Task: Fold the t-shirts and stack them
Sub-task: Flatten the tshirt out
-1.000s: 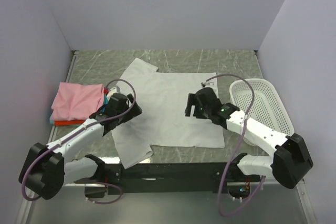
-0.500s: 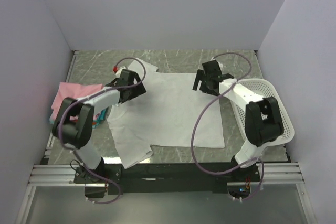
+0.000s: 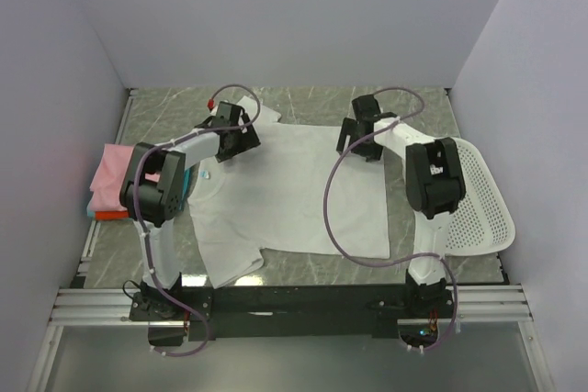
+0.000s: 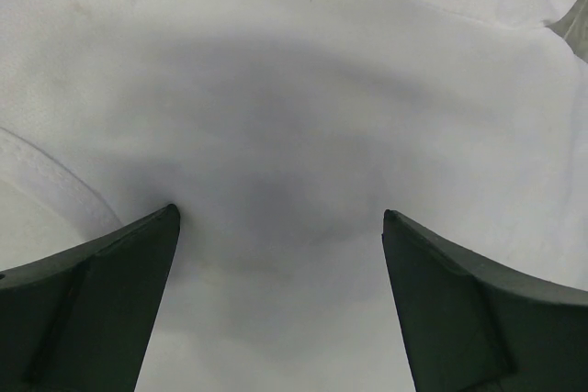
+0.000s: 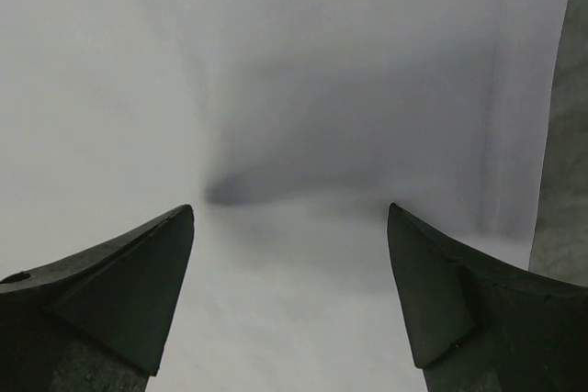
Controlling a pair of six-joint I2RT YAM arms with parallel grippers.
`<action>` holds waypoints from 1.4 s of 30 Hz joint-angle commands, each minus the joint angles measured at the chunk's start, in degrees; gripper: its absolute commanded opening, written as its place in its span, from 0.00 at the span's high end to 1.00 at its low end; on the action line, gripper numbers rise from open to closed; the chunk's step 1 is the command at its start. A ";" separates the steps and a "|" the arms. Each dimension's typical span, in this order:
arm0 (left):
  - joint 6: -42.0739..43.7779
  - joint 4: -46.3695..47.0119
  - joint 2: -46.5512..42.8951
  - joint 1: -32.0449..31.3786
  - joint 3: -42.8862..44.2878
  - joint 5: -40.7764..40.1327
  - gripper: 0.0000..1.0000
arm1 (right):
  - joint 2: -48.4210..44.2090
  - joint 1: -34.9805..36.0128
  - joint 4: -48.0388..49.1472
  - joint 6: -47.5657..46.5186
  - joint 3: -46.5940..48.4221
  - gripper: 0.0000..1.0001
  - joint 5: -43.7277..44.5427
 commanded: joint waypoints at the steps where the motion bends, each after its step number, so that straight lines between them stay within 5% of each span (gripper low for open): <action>1: 0.94 -2.50 3.77 0.42 2.80 3.53 0.01 | 3.67 -2.13 -3.27 -1.15 5.28 0.09 -1.92; 13: 1.20 -5.48 7.91 1.39 10.88 2.65 0.01 | 16.94 -4.16 -17.16 -3.79 30.66 0.08 -8.16; 21: 2.61 -6.90 3.35 2.27 12.39 4.76 0.01 | 14.16 -4.16 -17.35 -4.23 34.56 0.07 -7.72; 27: 0.60 -4.88 -9.56 2.18 2.48 6.95 0.00 | -3.84 -2.58 -9.20 -3.00 17.98 0.07 -5.26; 35: -8.63 -0.83 -35.84 -1.15 -25.47 10.84 0.00 | -33.38 0.41 2.95 1.30 -17.27 0.06 -5.70; 42: -20.90 -13.64 -48.94 -20.45 -36.99 0.56 0.01 | -49.73 1.20 5.16 4.30 -32.41 0.05 -6.40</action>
